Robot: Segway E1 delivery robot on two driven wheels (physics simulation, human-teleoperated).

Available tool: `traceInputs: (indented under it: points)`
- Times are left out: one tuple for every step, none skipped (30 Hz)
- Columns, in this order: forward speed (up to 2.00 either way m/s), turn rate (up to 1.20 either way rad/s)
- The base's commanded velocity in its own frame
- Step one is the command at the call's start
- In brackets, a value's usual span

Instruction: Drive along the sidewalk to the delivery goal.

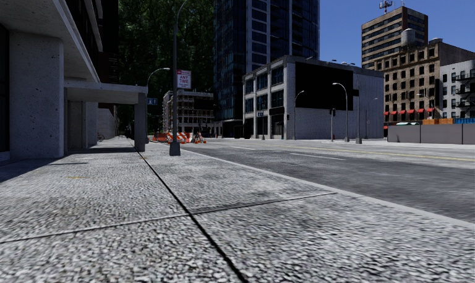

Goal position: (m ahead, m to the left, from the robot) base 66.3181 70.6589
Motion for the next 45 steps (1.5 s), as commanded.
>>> traceInputs:
  points:
    - [2.0,0.02]
    - [2.0,0.23]
    - [2.0,0.23]
    - [2.0,0.33]
    - [2.0,0.36]
    - [2.0,0.37]
    - [2.0,0.39]
    - [2.0,0.39]
    - [2.0,0.41]
    - [2.0,0.46]
    - [2.0,0.47]
    - [2.0,0.47]
    - [2.0,0.47]
    - [2.0,0.47]
    - [2.0,0.47]
    - [2.0,0.47]
    - [2.0,0.47]
    - [2.0,0.47]
    - [2.0,0.47]
    - [2.0,0.47]
    - [2.0,0.47]
    - [2.0,0.47]
    - [2.0,0.47]
    - [2.0,0.47]
    - [2.0,0.47]
    - [2.0,0.47]
    - [2.0,0.47]
    - [2.0,0.47]
    - [2.0,0.47]
    - [2.0,0.47]
    - [2.0,0.47]
    - [2.0,0.47]
    - [2.0,0.47]
    - [2.0,0.47]
    - [2.0,0.47]
    - [2.0,0.47]
    - [2.0,0.47]
    - [2.0,0.47]
    - [2.0,0.47]
    - [2.0,0.47]
    - [2.0,0.47]
    - [2.0,0.47]
    - [2.0,0.47]
    - [2.0,0.47]
    - [2.0,0.47]
